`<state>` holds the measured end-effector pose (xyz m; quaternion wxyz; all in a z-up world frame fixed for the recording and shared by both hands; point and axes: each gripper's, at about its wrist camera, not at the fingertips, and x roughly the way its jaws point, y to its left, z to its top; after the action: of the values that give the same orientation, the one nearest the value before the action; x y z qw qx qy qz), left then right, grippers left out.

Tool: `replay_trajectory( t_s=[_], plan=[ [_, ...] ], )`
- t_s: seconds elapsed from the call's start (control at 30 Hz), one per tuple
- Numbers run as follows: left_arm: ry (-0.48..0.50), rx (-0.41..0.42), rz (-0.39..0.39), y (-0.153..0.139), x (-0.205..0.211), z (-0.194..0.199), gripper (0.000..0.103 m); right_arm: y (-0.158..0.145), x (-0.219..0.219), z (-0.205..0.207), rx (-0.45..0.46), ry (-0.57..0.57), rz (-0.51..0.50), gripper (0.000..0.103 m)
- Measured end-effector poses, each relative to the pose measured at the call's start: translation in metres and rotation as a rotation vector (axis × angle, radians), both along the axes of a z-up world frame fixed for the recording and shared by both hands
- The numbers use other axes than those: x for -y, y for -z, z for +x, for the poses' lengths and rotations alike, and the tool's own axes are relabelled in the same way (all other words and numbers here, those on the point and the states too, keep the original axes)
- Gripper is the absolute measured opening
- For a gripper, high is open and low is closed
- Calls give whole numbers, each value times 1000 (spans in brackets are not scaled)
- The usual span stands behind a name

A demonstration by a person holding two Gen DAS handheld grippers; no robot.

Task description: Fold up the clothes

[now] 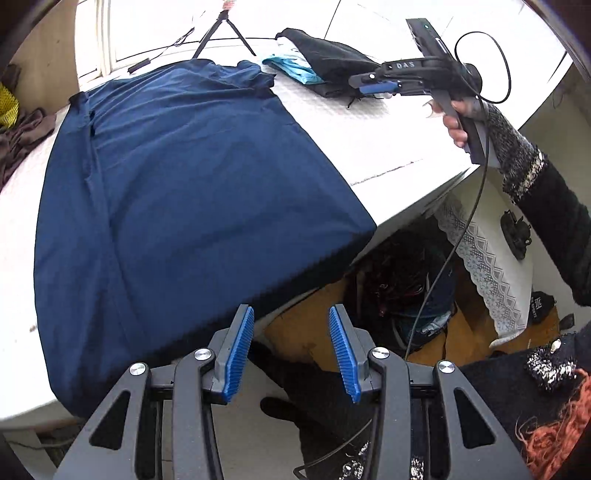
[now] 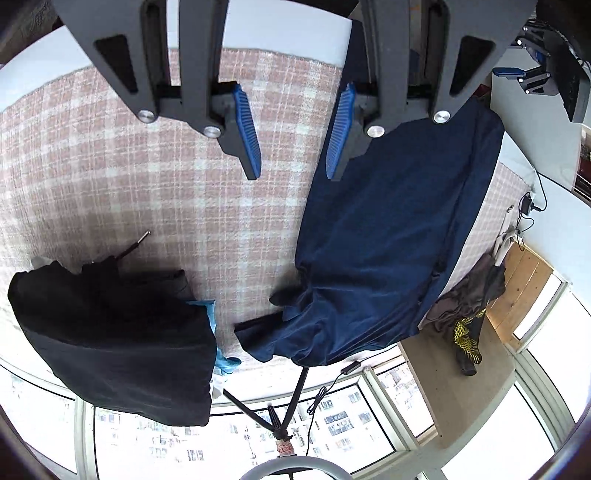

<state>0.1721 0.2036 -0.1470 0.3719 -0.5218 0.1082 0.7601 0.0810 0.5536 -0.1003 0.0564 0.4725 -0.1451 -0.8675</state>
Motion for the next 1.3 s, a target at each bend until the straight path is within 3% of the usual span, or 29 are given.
replay_trajectory(
  t_s=[0.23,0.3,0.4,0.53,0.73,0.87,0.93,1.0,1.13,1.17,1.23,1.3],
  plan=[
    [178,-319,-179,-28,-147,-102,41,-22,-27,-121,-32,-64,11,39],
    [257,-402,-267,-17,-193,-124,41,-18,-36,-161,4,-65,32,46],
    [368,-514,-426,9,-253,-152,41,-1,-42,-214,67,-106,61,47],
    [454,-677,-638,48,-298,-179,43,35,-37,-264,166,-189,176,47],
    [442,-683,-737,80,-311,-224,44,65,-33,-289,231,-310,226,47],
    [444,-693,-706,83,-316,-242,43,71,-34,-299,261,-338,236,47],
    [415,-647,-661,82,-314,-250,35,78,-30,-301,293,-360,268,47],
    [386,-601,-617,81,-312,-258,16,84,-24,-300,310,-388,318,49],
    [307,-524,-517,73,-302,-270,14,84,-20,-296,305,-418,325,50],
    [290,-514,-496,70,-299,-273,13,83,-22,-296,305,-421,298,46],
    [256,-493,-454,64,-295,-278,12,79,-28,-297,309,-412,214,3],
    [198,-434,-371,54,-287,-287,10,68,-39,-298,299,-383,121,3]
  ],
)
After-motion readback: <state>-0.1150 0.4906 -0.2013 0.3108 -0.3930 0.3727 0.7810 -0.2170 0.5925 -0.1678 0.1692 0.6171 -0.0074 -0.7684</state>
